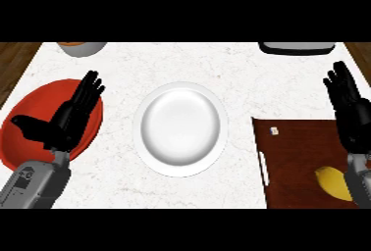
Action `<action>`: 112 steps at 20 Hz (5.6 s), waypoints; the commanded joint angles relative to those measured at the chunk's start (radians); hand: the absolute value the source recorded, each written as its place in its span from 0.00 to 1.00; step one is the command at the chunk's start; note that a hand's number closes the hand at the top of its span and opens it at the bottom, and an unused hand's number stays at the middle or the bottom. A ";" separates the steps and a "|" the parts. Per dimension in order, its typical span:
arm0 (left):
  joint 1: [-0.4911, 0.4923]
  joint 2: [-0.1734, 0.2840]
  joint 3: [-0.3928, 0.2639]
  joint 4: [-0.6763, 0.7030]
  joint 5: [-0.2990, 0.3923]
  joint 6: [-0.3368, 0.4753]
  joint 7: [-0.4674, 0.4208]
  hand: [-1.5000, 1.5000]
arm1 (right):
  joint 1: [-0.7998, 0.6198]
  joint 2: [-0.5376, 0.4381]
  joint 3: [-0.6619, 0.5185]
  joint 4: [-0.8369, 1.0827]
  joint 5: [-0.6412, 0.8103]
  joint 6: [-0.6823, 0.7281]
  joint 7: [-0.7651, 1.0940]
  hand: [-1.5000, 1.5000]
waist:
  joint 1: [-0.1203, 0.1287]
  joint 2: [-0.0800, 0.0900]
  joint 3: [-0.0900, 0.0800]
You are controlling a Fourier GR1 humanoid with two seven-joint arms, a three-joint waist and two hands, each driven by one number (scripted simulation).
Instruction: Pick the lemon from the tray and place it in the plate
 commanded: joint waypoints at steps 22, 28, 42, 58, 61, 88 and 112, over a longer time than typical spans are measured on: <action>0.141 -0.045 -0.062 0.059 -0.128 0.236 0.172 0.50 | 0.099 -0.415 0.155 0.058 0.002 1.103 -0.897 0.00 | 0.010 0.001 0.014; 0.140 -0.075 -0.097 0.027 -0.146 0.264 0.217 0.50 | 0.062 -0.523 0.177 0.043 0.299 0.851 -1.061 0.00 | 0.016 0.001 0.013; 0.164 -0.120 -0.141 0.003 -0.219 0.313 0.223 0.50 | -0.021 -0.667 0.459 0.236 0.776 0.525 -1.252 0.00 | 0.028 0.005 0.003; 0.192 -0.098 -0.059 -0.044 -0.213 0.276 0.262 0.50 | -0.155 -0.527 0.572 0.445 0.918 0.439 -1.279 0.00 | 0.001 -0.001 0.002; 0.177 -0.081 -0.064 -0.063 -0.234 0.265 0.305 0.50 | -0.178 -0.516 0.571 0.469 0.925 0.451 -1.283 0.00 | 0.000 -0.002 0.002; 0.235 -0.138 -0.015 -0.059 -0.272 0.242 0.257 0.50 | -0.165 -0.397 0.423 0.571 0.807 0.180 -1.335 1.00 | -0.013 -0.005 0.002; 0.203 -0.120 -0.015 -0.059 -0.277 0.216 0.297 0.50 | -0.457 0.442 0.739 0.148 1.189 -0.144 0.780 1.00 | 0.017 -0.012 -0.001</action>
